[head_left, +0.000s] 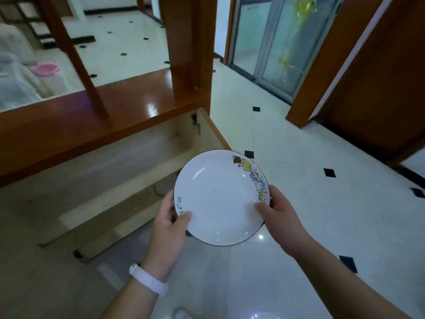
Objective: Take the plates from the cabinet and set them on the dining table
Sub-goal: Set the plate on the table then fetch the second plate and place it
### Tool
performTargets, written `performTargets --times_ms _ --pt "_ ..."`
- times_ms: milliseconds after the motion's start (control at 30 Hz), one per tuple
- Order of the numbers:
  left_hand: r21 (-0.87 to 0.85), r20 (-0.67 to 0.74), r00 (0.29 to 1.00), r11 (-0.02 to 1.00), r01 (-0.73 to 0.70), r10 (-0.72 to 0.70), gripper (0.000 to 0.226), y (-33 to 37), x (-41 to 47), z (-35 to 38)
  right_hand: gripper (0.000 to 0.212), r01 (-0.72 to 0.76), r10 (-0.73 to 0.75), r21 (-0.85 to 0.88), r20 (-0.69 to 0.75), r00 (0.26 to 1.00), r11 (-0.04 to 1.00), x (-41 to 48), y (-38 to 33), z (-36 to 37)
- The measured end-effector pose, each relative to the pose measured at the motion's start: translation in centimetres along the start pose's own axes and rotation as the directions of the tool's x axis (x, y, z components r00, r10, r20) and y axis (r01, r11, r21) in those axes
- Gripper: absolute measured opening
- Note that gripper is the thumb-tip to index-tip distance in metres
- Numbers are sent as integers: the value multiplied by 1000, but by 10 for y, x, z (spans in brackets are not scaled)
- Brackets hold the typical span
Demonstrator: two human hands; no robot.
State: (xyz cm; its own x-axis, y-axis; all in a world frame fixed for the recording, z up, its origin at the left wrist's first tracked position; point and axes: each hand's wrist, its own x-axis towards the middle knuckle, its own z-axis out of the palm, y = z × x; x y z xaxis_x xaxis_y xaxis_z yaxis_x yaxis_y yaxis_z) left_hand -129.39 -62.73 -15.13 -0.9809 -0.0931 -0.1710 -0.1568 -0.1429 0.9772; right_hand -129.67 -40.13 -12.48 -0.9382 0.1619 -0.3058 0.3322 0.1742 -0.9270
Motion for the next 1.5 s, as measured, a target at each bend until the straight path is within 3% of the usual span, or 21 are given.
performTargets --times_ms 300,500,700,1067,1500 --pt "87 300 954 996 -19 -8 56 10 -62 162 29 19 -5 55 -235 972 998 -84 41 -169" --pt "159 496 867 987 -32 -52 58 -6 -128 297 32 12 38 114 -427 903 993 -163 97 -299" --pt "220 664 736 975 -23 -132 54 -34 -207 417 34 8 111 193 -598 794 981 -248 150 -405" --pt "299 904 345 950 -91 -251 55 -73 -329 603 38 46 284 340 -846 450 939 -389 225 -526" --pt "409 902 -102 906 -107 -419 56 -148 -448 828 39 77 517 516 -856 10 853 -466 292 -660"
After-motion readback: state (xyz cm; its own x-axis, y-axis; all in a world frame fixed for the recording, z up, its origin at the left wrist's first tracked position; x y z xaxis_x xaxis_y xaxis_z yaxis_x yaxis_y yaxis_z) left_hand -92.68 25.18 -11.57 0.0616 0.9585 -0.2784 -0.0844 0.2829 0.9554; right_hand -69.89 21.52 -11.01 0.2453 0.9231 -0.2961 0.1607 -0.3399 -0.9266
